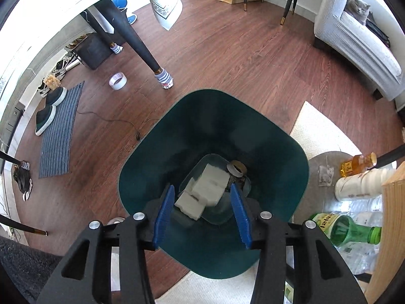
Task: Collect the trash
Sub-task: 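Open the right tool to drop the torn white paper into the bin, then move both tools back over the round grey table toward the trash, then grasp the crumpled white plastic with the left tool while the right tool grasps the cartoon package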
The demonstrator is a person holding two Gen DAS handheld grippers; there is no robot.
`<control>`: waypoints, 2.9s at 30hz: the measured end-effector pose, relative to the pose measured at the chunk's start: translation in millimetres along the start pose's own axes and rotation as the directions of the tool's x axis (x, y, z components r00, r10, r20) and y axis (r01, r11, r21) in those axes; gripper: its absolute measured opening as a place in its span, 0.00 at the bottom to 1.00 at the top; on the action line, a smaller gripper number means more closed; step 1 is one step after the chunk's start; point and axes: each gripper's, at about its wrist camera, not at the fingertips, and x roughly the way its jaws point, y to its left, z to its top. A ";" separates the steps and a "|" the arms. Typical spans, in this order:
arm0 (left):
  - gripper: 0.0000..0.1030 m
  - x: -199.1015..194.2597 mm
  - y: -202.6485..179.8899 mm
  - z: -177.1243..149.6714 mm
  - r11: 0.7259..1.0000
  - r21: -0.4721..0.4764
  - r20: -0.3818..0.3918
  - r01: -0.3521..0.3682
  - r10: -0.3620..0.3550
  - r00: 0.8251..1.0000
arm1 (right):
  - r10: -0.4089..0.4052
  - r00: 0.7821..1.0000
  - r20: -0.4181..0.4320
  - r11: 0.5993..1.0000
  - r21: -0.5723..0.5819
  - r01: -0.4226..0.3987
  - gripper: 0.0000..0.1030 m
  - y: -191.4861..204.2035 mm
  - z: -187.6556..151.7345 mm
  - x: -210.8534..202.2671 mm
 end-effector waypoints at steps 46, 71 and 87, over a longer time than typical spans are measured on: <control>0.79 29.9 -146.6 38.2 0.986 0.119 0.077 0.114 -0.123 0.989 | -0.223 0.822 0.523 0.971 0.195 0.140 0.83 -129.9 -84.2 -263.8; 0.80 171.6 -258.0 31.4 0.934 0.304 -0.094 0.189 -0.168 0.981 | -0.263 0.865 0.427 0.942 0.307 0.135 0.88 -238.0 -149.0 -263.2; 0.72 211.5 -267.3 31.8 0.949 0.241 -0.153 0.202 -0.169 0.974 | -0.198 0.900 0.388 0.958 0.272 0.094 0.88 -229.7 -152.0 -245.8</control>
